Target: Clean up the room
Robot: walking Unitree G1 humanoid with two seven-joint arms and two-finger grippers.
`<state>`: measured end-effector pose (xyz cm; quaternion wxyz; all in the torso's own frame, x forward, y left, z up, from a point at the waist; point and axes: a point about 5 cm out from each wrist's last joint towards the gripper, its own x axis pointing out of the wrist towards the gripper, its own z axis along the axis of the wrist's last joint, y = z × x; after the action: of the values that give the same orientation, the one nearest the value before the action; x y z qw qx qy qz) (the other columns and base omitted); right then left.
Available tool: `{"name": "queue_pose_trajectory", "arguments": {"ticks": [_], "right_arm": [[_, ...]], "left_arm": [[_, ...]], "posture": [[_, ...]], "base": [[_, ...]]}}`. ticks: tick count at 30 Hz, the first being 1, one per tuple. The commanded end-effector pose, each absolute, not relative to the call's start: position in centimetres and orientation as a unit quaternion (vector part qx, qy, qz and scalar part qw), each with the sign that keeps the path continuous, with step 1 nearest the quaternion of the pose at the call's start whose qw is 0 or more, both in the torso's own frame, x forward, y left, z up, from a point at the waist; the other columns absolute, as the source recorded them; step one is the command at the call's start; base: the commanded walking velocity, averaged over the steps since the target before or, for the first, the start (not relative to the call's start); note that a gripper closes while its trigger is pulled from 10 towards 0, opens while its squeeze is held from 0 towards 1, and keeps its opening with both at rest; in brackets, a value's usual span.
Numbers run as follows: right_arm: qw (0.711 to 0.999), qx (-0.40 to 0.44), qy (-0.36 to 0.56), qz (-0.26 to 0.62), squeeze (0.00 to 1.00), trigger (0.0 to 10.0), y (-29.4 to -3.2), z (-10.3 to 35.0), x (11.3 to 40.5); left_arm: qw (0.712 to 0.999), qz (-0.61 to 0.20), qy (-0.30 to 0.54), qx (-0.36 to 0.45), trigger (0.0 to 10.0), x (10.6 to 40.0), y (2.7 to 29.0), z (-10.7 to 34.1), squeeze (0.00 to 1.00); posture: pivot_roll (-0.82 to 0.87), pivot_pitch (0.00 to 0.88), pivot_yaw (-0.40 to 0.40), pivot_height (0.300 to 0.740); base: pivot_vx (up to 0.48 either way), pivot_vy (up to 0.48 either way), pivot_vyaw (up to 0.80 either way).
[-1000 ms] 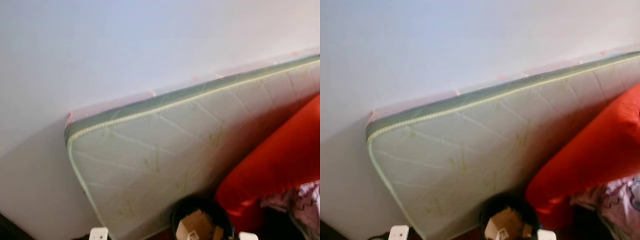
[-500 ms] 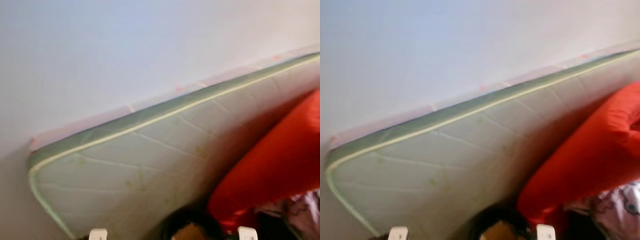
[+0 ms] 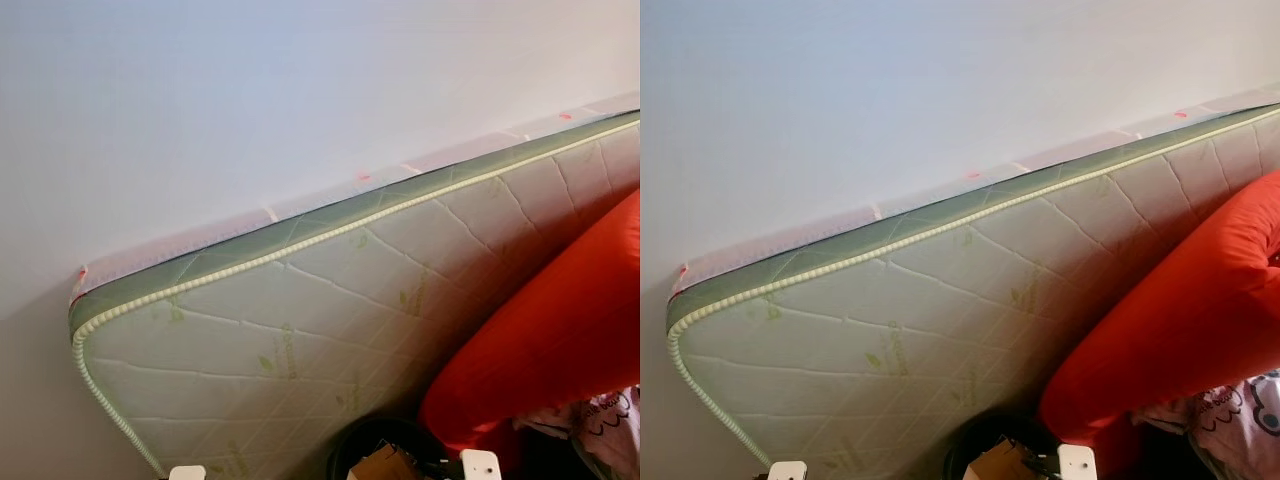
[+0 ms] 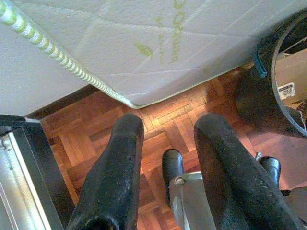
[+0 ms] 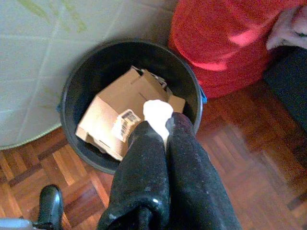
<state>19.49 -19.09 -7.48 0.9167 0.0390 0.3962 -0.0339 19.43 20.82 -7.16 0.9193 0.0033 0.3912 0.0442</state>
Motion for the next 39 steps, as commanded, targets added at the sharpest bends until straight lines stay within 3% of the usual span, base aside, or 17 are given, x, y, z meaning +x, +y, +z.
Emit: {"name": "queue_pose_trajectory", "arguments": {"ticks": [1, 8, 19, 39], "right_arm": [[0.917, 0.043, 0.394, -0.036, 0.00, 10.0, -19.2, -7.5, 19.4], [0.918, 0.032, 0.395, -0.024, 0.00, 10.0, -19.1, -7.5, 19.4], [0.922, 0.011, 0.387, 0.016, 0.00, 10.0, -16.4, -7.1, 20.8], [0.921, 0.000, 0.390, 0.019, 0.00, 10.0, -16.8, -7.2, 20.5]], "left_arm": [[0.916, 0.044, 0.398, 0.003, 10.0, 19.2, 20.9, -7.3, 0.00], [0.915, 0.040, 0.402, 0.005, 10.0, 19.0, 20.8, -7.4, 0.00], [0.913, 0.036, 0.405, 0.009, 10.0, 18.8, 20.9, -7.5, 0.00], [0.912, 0.032, 0.409, 0.014, 10.0, 18.8, 20.6, -7.6, 0.00]], "posture": [[0.07, 0.028, 0.017, 0.740], [0.07, 0.030, 0.018, 0.740], [0.06, 0.029, 0.024, 0.740], [0.07, 0.000, 0.021, 0.740]], "base": [[0.000, 0.000, 0.00], [0.000, 0.000, 0.00], [0.000, 0.000, 0.00], [0.239, 0.000, 0.00]]}}
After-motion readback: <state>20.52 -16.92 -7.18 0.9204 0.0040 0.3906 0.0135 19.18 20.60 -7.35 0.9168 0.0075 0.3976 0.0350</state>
